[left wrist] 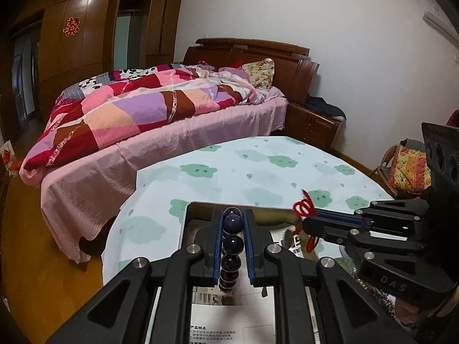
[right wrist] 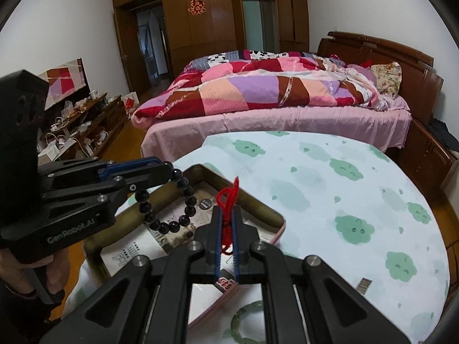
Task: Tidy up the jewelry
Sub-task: 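Carry both items into the tin box and open both tools to release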
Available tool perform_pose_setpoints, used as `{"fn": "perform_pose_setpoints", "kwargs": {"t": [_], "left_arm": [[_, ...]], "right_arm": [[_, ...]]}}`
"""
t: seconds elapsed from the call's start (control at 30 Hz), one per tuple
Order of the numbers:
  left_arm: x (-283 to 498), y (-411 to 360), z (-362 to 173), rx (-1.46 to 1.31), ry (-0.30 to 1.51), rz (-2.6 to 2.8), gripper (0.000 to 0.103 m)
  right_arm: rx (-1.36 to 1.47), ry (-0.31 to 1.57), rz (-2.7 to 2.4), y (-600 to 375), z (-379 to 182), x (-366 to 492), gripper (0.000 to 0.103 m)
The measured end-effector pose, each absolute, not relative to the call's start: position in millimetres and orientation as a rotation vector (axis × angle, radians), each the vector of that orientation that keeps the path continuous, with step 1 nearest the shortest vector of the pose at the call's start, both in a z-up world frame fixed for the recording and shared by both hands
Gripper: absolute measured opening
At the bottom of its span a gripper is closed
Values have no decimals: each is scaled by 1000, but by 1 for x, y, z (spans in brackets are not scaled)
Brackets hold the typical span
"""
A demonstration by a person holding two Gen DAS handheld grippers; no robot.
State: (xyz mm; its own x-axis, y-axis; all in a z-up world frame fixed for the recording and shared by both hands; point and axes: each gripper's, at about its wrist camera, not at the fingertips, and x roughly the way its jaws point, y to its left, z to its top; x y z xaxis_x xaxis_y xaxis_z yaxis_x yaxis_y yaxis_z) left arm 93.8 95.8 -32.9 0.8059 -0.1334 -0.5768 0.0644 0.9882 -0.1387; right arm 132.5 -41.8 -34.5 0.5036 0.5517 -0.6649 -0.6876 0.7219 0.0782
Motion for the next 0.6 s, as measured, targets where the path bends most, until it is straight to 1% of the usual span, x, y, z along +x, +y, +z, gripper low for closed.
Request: {"fn": "perform_pose_setpoints", "kwargs": {"t": [0.6], "left_arm": [[103, 95, -48, -93, 673, -106, 13]], "right_arm": [[-225, 781, 730, -28, -52, 142, 8]]}}
